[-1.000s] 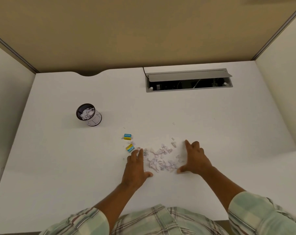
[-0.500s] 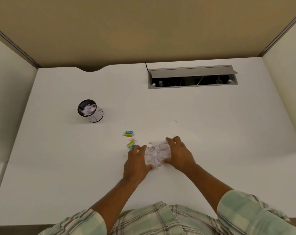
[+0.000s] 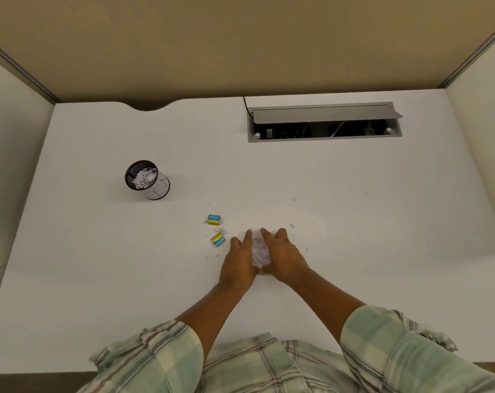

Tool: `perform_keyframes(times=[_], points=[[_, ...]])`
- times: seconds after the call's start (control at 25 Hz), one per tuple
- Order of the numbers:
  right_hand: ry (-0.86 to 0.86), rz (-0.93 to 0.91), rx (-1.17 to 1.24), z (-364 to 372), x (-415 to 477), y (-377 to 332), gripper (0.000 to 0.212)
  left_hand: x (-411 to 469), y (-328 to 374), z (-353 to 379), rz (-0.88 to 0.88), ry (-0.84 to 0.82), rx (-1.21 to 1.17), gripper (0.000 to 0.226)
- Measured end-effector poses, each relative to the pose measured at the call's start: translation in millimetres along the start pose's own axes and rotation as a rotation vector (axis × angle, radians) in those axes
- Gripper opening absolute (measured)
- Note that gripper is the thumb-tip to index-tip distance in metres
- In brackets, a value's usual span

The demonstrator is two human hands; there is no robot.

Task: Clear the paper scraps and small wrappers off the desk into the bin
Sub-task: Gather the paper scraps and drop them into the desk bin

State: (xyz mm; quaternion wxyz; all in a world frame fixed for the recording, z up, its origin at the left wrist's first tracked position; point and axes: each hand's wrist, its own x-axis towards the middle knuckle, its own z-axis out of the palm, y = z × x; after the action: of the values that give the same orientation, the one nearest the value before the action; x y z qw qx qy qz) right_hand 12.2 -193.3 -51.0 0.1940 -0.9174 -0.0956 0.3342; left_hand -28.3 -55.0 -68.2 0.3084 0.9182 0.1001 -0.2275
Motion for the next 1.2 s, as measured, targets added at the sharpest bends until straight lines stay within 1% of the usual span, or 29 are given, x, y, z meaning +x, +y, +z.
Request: perform_keyframes(times=[0.08, 0.12, 0.2, 0.32, 0.48, 0.52, 0.6, 0.68, 0.8, 0.88, 1.0, 1.2], points=[[0.028, -0.031, -0.012, 3, 7, -4, 0.069, 8, 1, -5, -0.048, 0.041, -0.018, 0.042], [0.046, -0.039, -0.033, 6, 10, -4, 0.054, 12, 1, -4, -0.074, 0.037, -0.036, 0.035], [0.064, -0.016, -0.021, 12, 16, -2, 0.033, 17, 1, -6, -0.052, 0.051, 0.028, 0.03], [0.088, -0.009, 0.025, 18, 22, -2, 0.017, 19, -1, -2, -0.012, 0.022, 0.045, 0.027], [0.087, -0.002, 0.068, 17, 28, 0, 0.011, 27, 2, -7, -0.111, -0.034, 0.001, 0.033], [0.081, 0.016, 0.093, 16, 28, 0, 0.01, 27, 3, -10, -0.125, -0.071, 0.013, 0.033], [0.08, 0.025, 0.141, 13, 25, -1, 0.011, 24, 0, -12, -0.117, -0.069, 0.004, 0.03], [0.093, -0.012, 0.171, 9, 18, -5, 0.012, 14, -4, -16, -0.072, -0.043, -0.015, 0.028], [0.138, -0.068, 0.231, 0, 3, -17, 0.005, -1, -15, -29, 0.0, 0.01, -0.068, 0.025], [0.166, -0.099, 0.262, -9, -4, -30, 0.005, -9, -22, -44, 0.042, 0.061, -0.076, 0.025], [0.187, -0.151, 0.257, -21, -3, -62, 0.009, -16, -27, -77, 0.054, 0.112, -0.045, 0.02], [0.224, -0.227, 0.261, -44, 20, -134, 0.012, -21, -50, -152, 0.076, 0.251, -0.128, 0.016]])
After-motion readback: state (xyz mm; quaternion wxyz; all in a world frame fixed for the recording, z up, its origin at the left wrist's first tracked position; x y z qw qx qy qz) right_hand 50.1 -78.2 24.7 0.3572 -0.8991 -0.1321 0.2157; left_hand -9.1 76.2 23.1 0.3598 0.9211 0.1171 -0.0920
